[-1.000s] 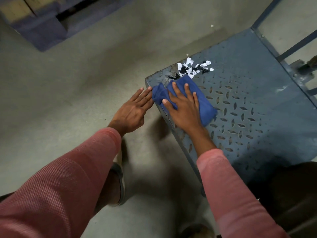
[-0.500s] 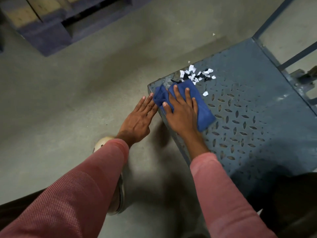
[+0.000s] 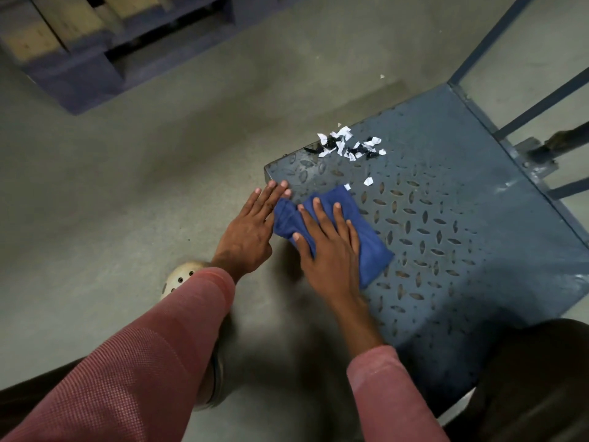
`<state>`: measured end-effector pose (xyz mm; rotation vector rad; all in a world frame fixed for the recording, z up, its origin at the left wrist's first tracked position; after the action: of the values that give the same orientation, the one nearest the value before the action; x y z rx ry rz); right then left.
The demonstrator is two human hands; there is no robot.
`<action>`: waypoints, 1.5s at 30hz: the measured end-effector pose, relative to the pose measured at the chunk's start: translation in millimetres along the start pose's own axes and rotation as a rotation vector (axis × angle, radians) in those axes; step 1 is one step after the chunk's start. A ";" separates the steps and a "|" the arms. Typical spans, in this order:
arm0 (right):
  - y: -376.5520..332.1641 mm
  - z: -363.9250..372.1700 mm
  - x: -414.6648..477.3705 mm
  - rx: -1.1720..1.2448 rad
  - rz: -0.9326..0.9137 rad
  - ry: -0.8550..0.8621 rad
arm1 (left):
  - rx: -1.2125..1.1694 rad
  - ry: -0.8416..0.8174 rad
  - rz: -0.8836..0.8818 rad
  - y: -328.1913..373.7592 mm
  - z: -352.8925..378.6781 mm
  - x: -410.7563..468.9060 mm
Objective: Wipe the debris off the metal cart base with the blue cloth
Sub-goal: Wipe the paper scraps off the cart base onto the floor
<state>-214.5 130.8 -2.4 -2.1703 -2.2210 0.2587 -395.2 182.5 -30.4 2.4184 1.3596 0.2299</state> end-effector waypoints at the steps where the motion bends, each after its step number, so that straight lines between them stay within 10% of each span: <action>1: -1.9 -0.4 2.9 0.015 0.011 0.001 | 0.006 -0.011 -0.008 0.4 -0.6 -0.1; 17: -18.4 -4.1 50.6 0.010 0.172 0.058 | 0.062 -0.044 -0.041 0.3 2.0 -0.3; 26: -39.6 -19.6 142.9 0.115 -0.064 0.065 | 0.027 -0.059 -0.059 -0.4 3.9 -0.3; 34: 8.6 -25.9 26.6 0.317 0.165 0.623 | -0.223 0.272 0.006 8.5 1.6 12.1; 38: 43.8 -11.6 -24.6 0.128 0.556 0.374 | -0.185 0.235 0.055 8.1 -0.3 25.2; 45: 53.3 -2.1 47.5 0.066 0.446 0.252 | -0.226 0.193 0.005 18.1 -1.5 64.5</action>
<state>-162.8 179.2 -12.2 -2.4763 -1.5651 0.0584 -347.5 229.1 -24.2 2.2579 1.3264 0.5986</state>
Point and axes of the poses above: each hand's wrist, its own x-axis towards the middle knuckle, its own z-axis out of the palm, y = z × x, the point moved 1 cm from there along x, towards the middle knuckle, and after that the axes turned 12 degrees about -x, right-handed, at the moved point
